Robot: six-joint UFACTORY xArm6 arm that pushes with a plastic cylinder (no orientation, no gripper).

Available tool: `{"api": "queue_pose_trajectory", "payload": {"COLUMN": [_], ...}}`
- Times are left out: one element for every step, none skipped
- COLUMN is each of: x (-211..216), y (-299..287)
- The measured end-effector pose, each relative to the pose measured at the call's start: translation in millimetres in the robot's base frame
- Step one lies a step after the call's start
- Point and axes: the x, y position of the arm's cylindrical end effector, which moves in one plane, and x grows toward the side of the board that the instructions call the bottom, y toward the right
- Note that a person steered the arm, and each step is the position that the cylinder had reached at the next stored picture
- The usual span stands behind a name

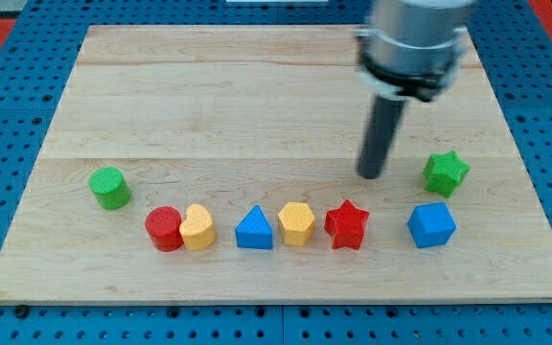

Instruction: Place the green circle on the left side of the green star

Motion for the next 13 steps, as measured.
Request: {"api": "queue_pose_trajectory", "payload": {"x": [-33,-52,-50,-20,12,24,32,45,58,48,35,30,29], "y": [-75,-150,-230,-292,-317,-302,-256,-249,-253,-210,-158,-115,-77]}}
